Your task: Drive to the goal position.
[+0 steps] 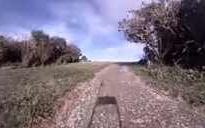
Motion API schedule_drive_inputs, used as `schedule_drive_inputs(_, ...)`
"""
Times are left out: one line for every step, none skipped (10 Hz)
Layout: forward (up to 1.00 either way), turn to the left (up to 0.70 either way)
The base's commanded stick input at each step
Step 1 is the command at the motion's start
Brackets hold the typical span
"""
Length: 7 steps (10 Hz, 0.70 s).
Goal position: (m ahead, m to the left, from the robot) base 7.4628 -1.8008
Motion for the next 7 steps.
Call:
schedule_drive_inputs(0.7, 0.0)
schedule_drive_inputs(0.7, -0.02)
schedule_drive_inputs(0.7, -0.08)
schedule_drive_inputs(0.7, -0.14)
schedule_drive_inputs(0.7, -0.14)
schedule_drive_inputs(0.7, -0.14)
schedule_drive_inputs(0.7, -0.13)
